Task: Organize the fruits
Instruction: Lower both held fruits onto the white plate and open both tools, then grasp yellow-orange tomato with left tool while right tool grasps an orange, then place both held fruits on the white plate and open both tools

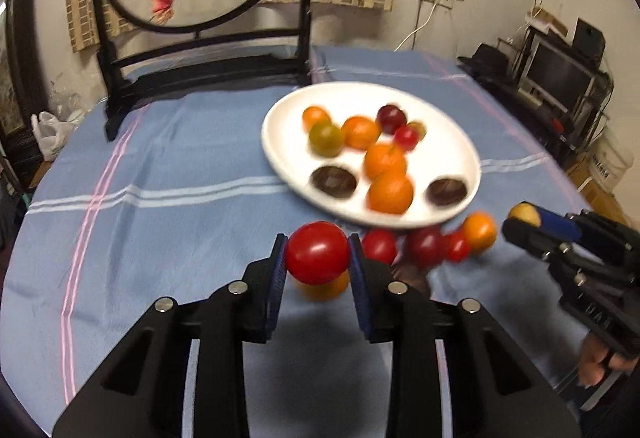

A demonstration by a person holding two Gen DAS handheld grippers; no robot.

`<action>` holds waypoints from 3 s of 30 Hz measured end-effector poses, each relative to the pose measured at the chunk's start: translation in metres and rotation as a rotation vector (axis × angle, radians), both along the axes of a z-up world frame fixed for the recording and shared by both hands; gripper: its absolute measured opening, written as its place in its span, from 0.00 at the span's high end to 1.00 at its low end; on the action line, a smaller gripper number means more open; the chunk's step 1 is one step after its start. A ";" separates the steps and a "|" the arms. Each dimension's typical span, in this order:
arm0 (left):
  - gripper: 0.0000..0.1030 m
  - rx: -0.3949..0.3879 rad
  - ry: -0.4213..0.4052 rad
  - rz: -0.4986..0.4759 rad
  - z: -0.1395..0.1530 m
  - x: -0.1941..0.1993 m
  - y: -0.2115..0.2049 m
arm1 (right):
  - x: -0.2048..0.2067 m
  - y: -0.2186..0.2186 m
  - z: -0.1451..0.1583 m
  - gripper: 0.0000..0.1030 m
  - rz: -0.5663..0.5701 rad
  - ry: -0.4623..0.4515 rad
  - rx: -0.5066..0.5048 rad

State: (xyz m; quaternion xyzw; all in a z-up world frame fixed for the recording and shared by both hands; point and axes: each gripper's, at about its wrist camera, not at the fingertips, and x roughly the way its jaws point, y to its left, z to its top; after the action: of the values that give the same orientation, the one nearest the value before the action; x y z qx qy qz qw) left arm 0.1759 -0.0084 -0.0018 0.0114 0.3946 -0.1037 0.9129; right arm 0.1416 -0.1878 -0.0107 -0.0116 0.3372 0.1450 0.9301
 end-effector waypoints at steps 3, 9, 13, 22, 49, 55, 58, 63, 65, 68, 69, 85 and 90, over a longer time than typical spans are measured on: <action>0.72 -0.003 -0.002 0.004 0.007 0.024 -0.014 | 0.017 0.003 0.007 0.74 0.003 -0.014 -0.021; 0.72 -0.012 0.040 0.023 0.002 0.071 -0.028 | 0.058 0.005 -0.002 0.74 -0.013 0.017 -0.052; 0.72 0.011 0.055 0.037 -0.005 0.092 -0.032 | 0.083 0.006 -0.015 0.74 -0.023 0.045 -0.071; 0.39 0.082 0.036 0.060 -0.015 0.101 -0.042 | 0.104 0.002 -0.034 0.65 -0.043 0.115 -0.064; 0.23 -0.031 0.034 0.098 -0.032 -0.001 0.020 | 0.011 -0.011 -0.065 0.57 -0.053 0.208 -0.166; 0.23 -0.034 0.069 0.108 -0.036 0.002 0.025 | 0.032 -0.006 -0.065 0.56 -0.064 0.198 -0.178; 0.22 -0.024 0.072 0.087 -0.036 0.000 0.022 | 0.043 -0.006 -0.065 0.56 -0.067 0.193 -0.180; 0.21 -0.007 0.069 0.053 -0.036 -0.003 0.014 | 0.051 -0.007 -0.064 0.63 -0.060 0.195 -0.153; 0.21 0.000 0.073 0.050 -0.037 -0.003 0.013 | 0.049 -0.007 -0.064 0.63 -0.067 0.194 -0.153; 0.21 0.007 0.087 0.048 -0.041 -0.001 0.013 | 0.041 -0.011 -0.058 0.63 -0.082 0.188 -0.145; 0.21 0.012 0.090 0.047 -0.043 -0.001 0.012 | 0.038 -0.012 -0.056 0.63 -0.081 0.185 -0.134; 0.46 0.080 0.096 0.037 -0.068 0.014 -0.003 | 0.005 -0.010 -0.044 0.63 0.020 0.121 -0.050; 0.60 0.060 0.092 0.011 -0.063 0.010 -0.005 | 0.002 -0.007 -0.042 0.63 0.023 0.107 -0.060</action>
State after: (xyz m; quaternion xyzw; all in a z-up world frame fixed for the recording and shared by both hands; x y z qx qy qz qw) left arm 0.1856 -0.0130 -0.0643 0.0319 0.4390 -0.0871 0.8937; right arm 0.1433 -0.1948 -0.0531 -0.0357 0.3904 0.1458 0.9083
